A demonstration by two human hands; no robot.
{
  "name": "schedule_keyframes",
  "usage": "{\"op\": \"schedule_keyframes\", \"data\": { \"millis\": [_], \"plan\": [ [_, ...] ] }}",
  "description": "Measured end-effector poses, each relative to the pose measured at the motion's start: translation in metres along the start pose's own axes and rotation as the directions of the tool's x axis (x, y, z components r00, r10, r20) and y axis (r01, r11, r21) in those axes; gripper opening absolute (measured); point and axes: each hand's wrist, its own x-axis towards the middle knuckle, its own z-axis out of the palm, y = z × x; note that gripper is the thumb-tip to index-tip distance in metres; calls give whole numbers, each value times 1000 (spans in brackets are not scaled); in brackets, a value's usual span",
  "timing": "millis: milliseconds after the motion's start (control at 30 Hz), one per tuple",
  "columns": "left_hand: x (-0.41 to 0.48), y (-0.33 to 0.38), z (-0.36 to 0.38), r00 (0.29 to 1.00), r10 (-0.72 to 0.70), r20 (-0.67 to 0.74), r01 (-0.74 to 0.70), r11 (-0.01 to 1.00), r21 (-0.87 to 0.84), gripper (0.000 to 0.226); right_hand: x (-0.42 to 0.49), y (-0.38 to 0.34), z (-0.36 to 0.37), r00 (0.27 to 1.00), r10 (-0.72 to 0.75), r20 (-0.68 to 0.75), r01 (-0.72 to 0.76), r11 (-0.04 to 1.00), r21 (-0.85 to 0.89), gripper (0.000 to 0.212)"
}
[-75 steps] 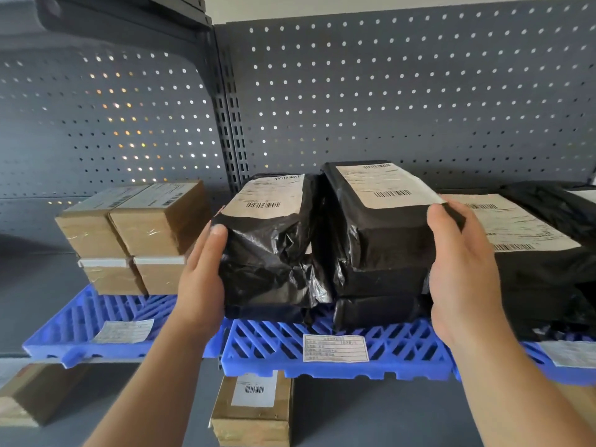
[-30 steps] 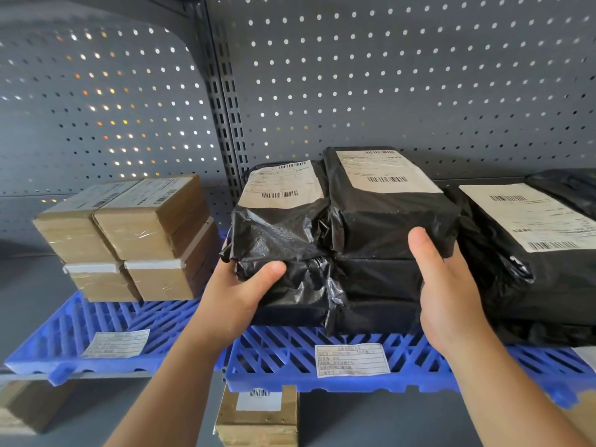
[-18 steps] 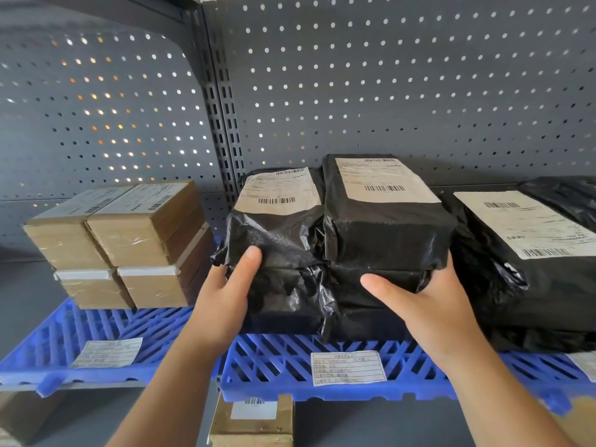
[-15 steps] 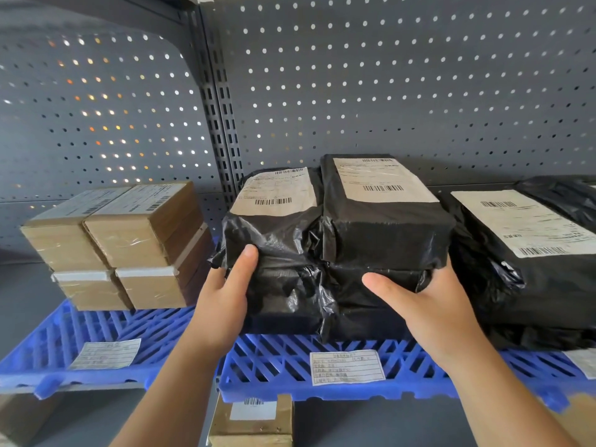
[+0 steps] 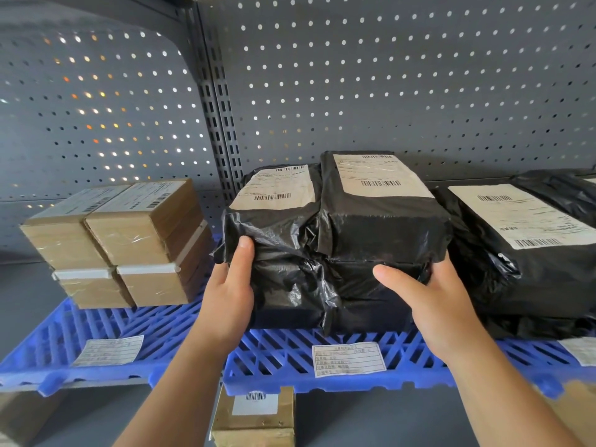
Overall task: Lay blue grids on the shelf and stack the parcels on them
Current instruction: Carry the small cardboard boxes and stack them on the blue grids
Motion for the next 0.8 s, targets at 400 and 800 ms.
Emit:
{"op": "schedule_keyframes", "data": {
  "millis": [400, 800],
  "plan": [
    [-7, 3, 3, 1000, 11, 16, -13, 992, 125, 38, 5, 2, 4, 998, 45, -49, -44, 999, 25, 52],
    [-13, 7, 1, 992, 72, 104, -92, 975, 201, 37, 1, 2, 7, 994, 70, -85, -69, 998, 10, 56]
  ]
}}
